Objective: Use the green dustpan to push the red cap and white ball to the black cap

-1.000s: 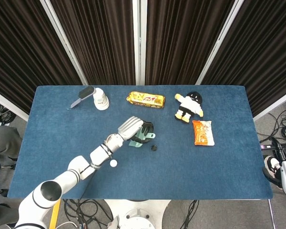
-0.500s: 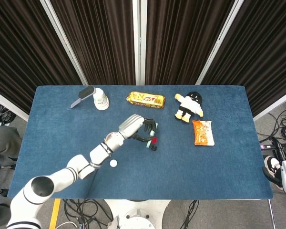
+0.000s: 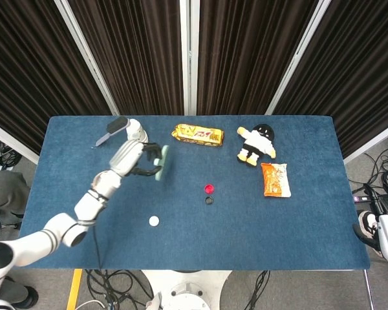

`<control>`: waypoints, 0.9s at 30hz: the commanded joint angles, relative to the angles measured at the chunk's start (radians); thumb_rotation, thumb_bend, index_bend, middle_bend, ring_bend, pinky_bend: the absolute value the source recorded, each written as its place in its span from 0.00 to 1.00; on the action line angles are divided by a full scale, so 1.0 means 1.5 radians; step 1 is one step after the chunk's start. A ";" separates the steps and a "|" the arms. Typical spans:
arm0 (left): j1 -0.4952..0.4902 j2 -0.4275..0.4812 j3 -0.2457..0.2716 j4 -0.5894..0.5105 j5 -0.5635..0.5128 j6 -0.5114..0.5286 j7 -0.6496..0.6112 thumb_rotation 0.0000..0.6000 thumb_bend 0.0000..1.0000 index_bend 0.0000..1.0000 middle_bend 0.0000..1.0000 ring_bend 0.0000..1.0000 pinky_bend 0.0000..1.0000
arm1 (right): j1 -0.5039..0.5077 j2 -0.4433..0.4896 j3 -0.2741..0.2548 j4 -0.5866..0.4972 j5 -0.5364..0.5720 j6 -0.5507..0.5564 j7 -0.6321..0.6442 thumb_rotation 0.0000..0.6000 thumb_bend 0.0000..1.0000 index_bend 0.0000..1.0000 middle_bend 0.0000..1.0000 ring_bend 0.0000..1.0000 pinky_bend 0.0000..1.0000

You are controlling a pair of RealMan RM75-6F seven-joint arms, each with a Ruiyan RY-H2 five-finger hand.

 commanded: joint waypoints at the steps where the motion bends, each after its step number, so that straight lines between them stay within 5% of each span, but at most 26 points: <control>1: 0.049 0.049 0.015 -0.051 -0.013 0.028 0.022 0.94 0.40 0.55 0.64 0.63 0.86 | 0.001 -0.001 0.000 0.003 0.001 -0.002 0.002 1.00 0.15 0.04 0.22 0.01 0.12; 27: 0.175 0.201 0.136 -0.283 0.083 0.026 0.162 0.81 0.41 0.55 0.65 0.63 0.87 | 0.017 -0.001 0.004 0.010 0.003 -0.017 0.004 1.00 0.15 0.04 0.22 0.01 0.12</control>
